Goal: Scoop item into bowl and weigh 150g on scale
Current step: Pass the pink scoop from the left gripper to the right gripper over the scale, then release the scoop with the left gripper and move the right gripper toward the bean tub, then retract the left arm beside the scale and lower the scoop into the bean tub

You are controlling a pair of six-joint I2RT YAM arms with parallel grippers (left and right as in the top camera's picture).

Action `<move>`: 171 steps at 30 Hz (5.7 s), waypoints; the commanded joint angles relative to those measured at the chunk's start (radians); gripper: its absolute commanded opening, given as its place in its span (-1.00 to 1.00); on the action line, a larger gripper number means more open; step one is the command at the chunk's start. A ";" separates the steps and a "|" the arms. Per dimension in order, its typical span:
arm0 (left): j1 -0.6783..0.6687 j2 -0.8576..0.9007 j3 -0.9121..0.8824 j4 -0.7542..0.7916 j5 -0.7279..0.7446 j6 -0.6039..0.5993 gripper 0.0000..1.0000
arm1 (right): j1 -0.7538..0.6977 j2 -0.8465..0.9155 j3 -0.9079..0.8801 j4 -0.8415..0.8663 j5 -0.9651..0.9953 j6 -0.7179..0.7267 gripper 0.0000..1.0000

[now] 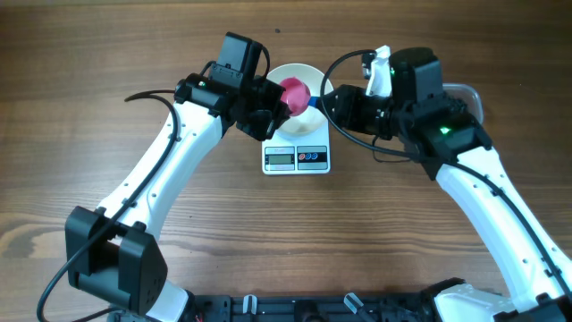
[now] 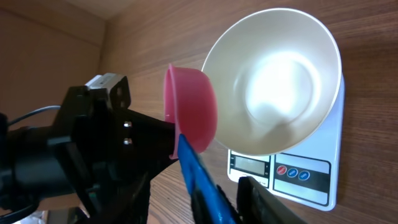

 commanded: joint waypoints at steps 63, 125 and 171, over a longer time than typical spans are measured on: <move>-0.005 -0.143 0.011 -0.090 -0.178 0.988 -0.15 | -0.284 -0.166 0.018 -0.220 -0.042 -0.452 -0.91; -0.312 -0.296 -0.327 0.192 -0.488 1.056 -0.92 | -0.475 -0.165 0.018 -0.346 0.034 -0.481 -0.91; 0.389 -0.187 -0.327 0.454 -0.232 1.459 -0.92 | -0.475 -0.163 0.016 -0.128 0.204 -0.248 -0.91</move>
